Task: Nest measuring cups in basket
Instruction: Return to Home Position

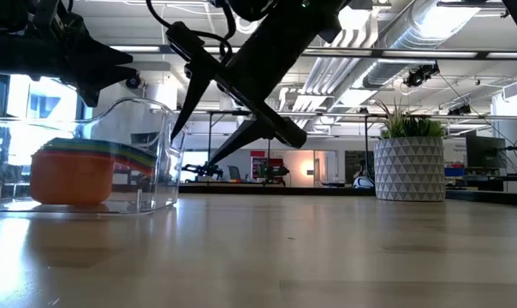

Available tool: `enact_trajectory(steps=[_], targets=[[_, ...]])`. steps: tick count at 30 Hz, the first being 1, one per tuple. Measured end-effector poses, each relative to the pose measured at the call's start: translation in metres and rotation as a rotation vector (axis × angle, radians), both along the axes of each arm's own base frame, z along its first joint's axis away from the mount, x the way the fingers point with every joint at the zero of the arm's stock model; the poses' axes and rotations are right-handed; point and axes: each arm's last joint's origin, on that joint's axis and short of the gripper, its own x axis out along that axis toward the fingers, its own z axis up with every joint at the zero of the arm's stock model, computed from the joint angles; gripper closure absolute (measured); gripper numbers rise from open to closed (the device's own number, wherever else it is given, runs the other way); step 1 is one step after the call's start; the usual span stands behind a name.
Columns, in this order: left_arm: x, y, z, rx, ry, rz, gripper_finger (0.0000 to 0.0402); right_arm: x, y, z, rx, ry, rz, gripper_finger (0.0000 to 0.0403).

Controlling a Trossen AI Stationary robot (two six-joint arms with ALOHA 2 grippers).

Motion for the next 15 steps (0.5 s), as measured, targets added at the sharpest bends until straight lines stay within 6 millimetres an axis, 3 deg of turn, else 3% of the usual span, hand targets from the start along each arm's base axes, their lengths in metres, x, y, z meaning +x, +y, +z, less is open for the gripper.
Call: enact_trajectory(steps=[15], targets=[[0.0000, 0.0000, 0.0000, 0.005, 0.002, 0.000, 0.0271, 0.0040, -0.0068, 0.0029, -0.007, -0.040, 0.043, 0.0177]])
